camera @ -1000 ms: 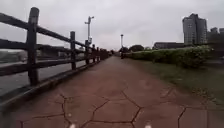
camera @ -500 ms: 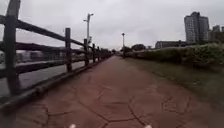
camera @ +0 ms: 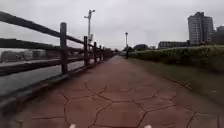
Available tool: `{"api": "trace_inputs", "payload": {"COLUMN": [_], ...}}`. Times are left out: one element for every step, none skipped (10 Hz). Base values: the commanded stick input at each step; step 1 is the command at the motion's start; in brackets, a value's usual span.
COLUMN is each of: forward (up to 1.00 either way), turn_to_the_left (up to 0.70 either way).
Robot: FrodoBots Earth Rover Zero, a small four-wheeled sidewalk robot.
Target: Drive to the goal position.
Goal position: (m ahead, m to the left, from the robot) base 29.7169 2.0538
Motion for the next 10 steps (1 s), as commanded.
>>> {"api": "trace_inputs", "payload": {"forward": [1.00,1.00,1.00,1.00,1.00,1.00,1.00,1.00,1.00,1.00], "turn_to_the_left": [-0.40,-0.40,-0.40,-0.40,-0.40,-0.40,-0.40,-0.22,0.00,0.00]}}
